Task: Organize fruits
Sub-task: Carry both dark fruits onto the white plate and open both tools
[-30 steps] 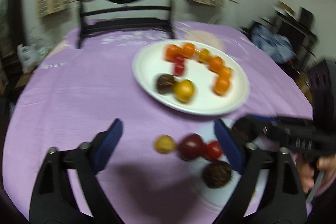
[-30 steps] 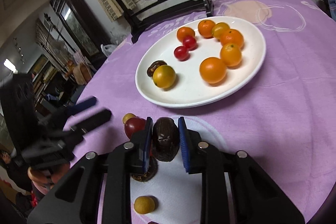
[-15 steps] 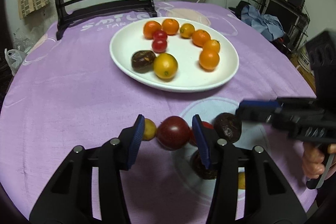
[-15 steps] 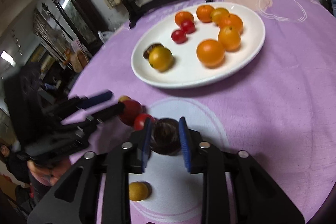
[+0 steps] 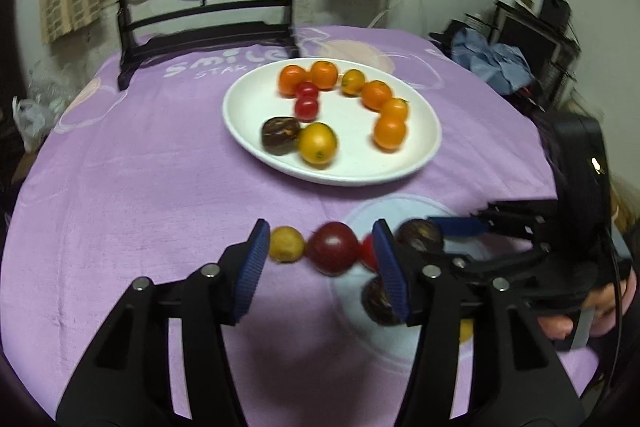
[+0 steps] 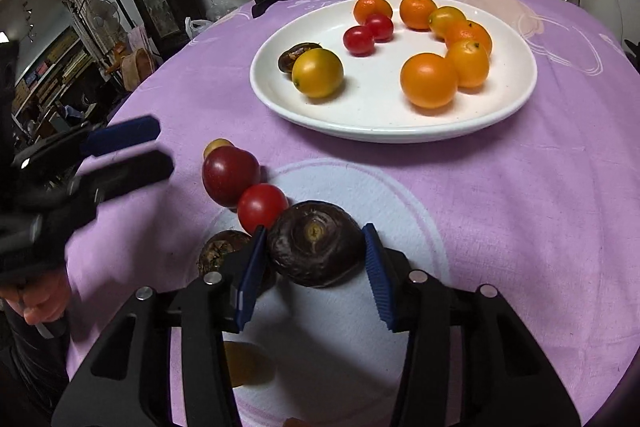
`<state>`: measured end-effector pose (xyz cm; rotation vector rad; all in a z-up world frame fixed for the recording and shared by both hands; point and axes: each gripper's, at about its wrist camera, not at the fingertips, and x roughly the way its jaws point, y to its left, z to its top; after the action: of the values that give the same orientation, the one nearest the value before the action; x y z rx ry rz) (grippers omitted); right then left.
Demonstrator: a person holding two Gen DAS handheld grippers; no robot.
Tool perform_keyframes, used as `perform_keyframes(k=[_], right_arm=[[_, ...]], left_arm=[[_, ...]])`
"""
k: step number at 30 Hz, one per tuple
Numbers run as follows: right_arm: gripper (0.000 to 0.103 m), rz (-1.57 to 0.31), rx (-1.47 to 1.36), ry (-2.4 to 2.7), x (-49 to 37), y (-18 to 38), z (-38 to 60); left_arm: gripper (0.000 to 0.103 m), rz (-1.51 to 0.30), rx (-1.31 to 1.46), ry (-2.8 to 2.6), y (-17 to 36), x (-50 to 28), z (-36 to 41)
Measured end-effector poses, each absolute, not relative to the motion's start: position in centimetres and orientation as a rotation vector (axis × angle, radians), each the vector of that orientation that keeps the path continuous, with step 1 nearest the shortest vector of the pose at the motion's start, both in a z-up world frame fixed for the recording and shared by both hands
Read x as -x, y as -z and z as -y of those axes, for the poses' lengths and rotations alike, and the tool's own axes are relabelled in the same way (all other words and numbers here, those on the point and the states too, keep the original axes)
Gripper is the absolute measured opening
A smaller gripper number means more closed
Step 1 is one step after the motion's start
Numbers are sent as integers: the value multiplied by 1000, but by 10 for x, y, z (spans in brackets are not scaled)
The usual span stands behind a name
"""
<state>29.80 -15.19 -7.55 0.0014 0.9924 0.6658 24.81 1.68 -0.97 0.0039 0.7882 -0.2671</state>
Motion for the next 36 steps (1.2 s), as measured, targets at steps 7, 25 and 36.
perform_keyframes(k=[7,25,36], right_arm=[[47,-954,-121,-649,-302,57,176],[47,-969,-148,-615,-296,54,182],[47,-906,-199,-640,-288,42,195]], left_arm=[[67,-859,-130,386,37,-227,12],[45,-944,-149,325,62,-241,45],[44,-868,-31,337,46,-230,27]])
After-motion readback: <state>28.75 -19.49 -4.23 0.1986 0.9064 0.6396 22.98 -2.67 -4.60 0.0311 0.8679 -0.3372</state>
